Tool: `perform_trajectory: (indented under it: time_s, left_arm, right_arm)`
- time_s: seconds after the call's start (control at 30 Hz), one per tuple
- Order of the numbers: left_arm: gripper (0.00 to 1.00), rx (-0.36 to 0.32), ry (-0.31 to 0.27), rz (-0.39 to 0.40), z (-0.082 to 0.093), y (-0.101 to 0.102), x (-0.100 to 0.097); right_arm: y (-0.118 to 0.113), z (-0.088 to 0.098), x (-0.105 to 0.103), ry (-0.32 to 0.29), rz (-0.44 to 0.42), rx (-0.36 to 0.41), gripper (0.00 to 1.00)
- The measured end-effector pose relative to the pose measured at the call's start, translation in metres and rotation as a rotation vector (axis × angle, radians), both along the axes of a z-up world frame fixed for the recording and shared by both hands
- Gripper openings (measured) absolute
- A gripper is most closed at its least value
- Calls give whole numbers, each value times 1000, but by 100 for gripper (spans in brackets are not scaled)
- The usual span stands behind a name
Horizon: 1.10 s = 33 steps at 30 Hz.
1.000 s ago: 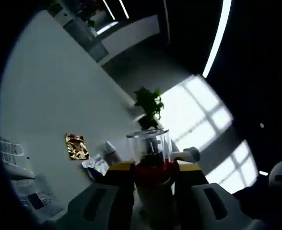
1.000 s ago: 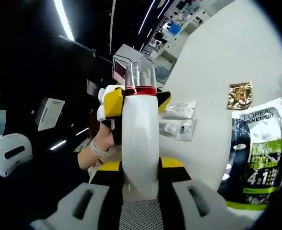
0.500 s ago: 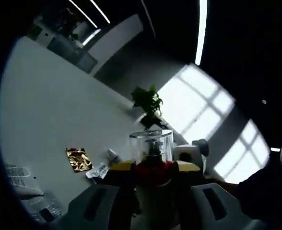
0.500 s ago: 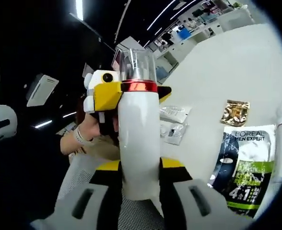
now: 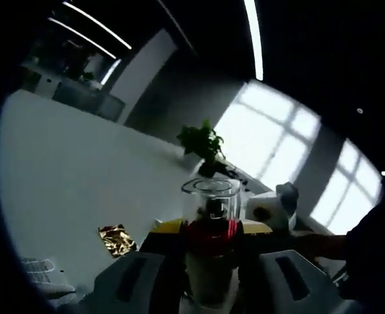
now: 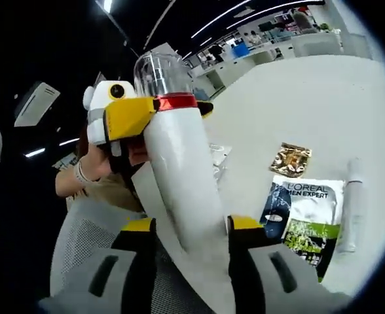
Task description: Arrange the skincare products in the storage area until every visible bottle or jar stands upright without overlapping.
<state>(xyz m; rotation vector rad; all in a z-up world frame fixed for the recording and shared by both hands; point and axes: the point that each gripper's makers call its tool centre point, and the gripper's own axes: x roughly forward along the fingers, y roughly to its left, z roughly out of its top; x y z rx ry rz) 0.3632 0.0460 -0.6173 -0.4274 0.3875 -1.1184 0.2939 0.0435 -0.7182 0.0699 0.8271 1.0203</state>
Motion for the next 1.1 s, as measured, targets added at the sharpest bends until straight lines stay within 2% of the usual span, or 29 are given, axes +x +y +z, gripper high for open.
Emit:
perform_trajectory:
  time_s: [0.1, 0.13, 0.3, 0.37, 0.43, 0.53, 0.6, 0.67, 0.73, 0.77, 0.97, 1.1]
  left_arm:
    - [26, 15, -10, 1, -2, 3, 1]
    - [26, 18, -11, 3, -3, 4, 2]
    - [26, 46, -52, 2, -5, 7, 2]
    - [26, 47, -47, -4, -6, 7, 1]
    - [26, 47, -70, -9, -6, 6, -2]
    - [26, 64, -111, -16, -4, 4, -5]
    - [26, 62, -111, -22, -4, 3, -6]
    - [26, 57, -110, -28, -3, 3, -7]
    - [26, 60, -120, -33, -2, 2, -8]
    - [26, 62, -122, -34, -3, 2, -8]
    - [26, 71, -123, -39, -5, 2, -9]
    - [26, 76, -128, -43, -5, 2, -10]
  right_arm:
    - [-18, -16, -4, -42, 25, -136, 42]
    - [-24, -19, 0, -80, 18, -171, 42]
    - [-53, -35, 11, -127, -46, -339, 41]
    - [-56, -40, 15, -157, -47, -370, 40]
    - [-54, -45, 15, -140, -48, -366, 40]
    - [-61, -54, 17, -149, -18, -446, 45]
    - [-65, -63, 15, -124, 1, -489, 45]
    - [-68, -62, 20, -152, -3, -510, 42]
    - [-75, -65, 22, -164, 8, -564, 39]
    - [-74, -64, 23, -177, 23, -560, 39]
    - [-82, -64, 35, -171, -16, -541, 39]
    - [-87, -64, 41, -171, -11, -535, 38]
